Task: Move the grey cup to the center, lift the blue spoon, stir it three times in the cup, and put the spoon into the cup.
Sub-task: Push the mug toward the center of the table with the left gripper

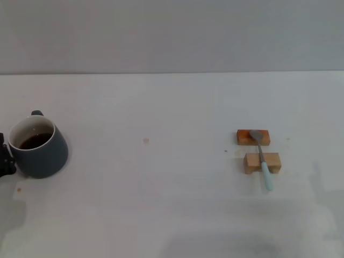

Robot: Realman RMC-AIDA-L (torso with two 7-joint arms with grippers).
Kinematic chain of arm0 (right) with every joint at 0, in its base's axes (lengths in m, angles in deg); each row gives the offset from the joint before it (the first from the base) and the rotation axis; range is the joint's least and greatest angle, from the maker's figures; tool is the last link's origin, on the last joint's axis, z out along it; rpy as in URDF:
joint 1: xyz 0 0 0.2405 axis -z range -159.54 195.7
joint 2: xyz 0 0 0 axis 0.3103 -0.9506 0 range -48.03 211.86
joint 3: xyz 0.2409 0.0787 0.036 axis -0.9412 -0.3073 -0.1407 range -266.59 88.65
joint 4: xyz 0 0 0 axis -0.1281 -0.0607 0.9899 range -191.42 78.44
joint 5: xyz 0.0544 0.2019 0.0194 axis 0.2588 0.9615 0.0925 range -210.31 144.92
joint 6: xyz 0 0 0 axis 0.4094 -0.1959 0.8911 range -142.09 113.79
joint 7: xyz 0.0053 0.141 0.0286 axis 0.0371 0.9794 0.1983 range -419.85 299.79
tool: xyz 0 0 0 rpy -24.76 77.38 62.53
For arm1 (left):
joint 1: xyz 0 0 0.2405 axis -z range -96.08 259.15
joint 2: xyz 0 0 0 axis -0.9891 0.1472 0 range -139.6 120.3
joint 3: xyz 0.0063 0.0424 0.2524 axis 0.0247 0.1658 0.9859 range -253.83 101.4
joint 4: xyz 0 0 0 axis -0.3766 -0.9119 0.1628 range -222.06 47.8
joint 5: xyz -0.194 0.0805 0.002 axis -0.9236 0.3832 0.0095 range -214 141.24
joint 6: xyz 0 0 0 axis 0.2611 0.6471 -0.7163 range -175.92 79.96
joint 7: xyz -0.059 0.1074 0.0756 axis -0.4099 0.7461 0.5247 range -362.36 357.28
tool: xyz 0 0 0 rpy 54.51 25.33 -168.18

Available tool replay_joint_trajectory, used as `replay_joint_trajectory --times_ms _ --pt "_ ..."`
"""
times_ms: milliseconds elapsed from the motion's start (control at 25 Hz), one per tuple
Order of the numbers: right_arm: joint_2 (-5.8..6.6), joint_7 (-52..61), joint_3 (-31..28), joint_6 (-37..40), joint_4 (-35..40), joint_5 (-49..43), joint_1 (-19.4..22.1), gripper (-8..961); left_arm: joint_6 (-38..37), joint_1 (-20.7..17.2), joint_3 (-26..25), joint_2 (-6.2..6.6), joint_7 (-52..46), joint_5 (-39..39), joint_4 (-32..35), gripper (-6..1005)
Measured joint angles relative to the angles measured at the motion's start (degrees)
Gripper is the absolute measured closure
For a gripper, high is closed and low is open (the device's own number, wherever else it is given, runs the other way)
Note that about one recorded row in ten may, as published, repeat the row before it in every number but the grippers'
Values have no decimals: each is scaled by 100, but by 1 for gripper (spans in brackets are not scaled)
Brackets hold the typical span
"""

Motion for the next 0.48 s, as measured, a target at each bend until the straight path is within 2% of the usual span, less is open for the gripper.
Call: replay_joint_trajectory --times_ms 480 --pt "10 -4 58 84 4 -2 4 235 -43 7 436 -21 2 0 -225 1000"
